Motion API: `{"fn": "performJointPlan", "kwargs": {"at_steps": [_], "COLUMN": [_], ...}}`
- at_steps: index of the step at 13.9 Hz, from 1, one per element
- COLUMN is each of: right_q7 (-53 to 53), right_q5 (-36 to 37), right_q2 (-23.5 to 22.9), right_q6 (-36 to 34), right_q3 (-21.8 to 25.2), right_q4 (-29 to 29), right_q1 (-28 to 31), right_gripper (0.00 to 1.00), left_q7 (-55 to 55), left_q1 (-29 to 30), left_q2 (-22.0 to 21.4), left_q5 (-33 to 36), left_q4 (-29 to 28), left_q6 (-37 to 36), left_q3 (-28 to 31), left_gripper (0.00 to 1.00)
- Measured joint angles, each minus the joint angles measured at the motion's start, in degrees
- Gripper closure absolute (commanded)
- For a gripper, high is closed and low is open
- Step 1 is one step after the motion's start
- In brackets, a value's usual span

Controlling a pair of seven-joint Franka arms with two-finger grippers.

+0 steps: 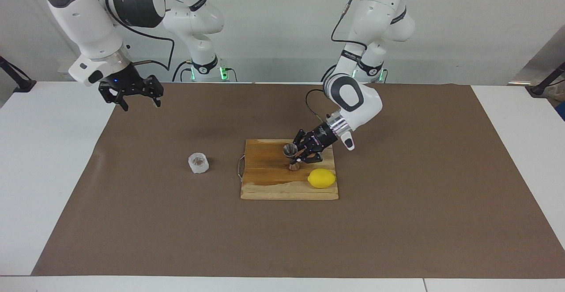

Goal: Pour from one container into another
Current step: 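Carry the metal cup with the left gripper onto the wooden board, then set the cup down with the left gripper while the right gripper advances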

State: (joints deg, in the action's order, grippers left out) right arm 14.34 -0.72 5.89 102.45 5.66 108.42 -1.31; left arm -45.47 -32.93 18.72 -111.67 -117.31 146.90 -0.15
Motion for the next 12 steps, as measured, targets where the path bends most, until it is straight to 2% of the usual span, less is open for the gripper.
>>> {"fn": "performJointPlan", "kwargs": {"at_steps": [3,5,7,12], "right_q7": [7.4,18.2,27.8,47.9], "right_q5": [0.0,-0.4,-4.3,-12.8], "right_q2": [0.4,0.3,-0.5,-4.4], "right_q6": [3.7,8.5,10.8,13.4], "right_q3": [-0.2,-0.2,-0.1,0.2], "right_q4": [2.1,3.5,4.3,5.2], "right_q1": [-1.7,-2.1,-2.0,-0.3], "right_gripper": [0.00,0.00,0.00,0.00], "left_q7": [-0.1,-0.1,0.0,0.0], "left_q1": [0.0,0.1,0.1,-1.0], "left_q2": [-0.1,-0.5,-1.7,-6.6], "left_q5": [-0.1,-0.1,0.2,0.7], "left_q4": [0.2,0.5,0.8,0.8], "left_q6": [0.8,0.8,1.1,7.3], "left_q3": [0.2,0.6,0.9,0.5], "left_gripper": [0.00,0.00,0.00,0.00]}}
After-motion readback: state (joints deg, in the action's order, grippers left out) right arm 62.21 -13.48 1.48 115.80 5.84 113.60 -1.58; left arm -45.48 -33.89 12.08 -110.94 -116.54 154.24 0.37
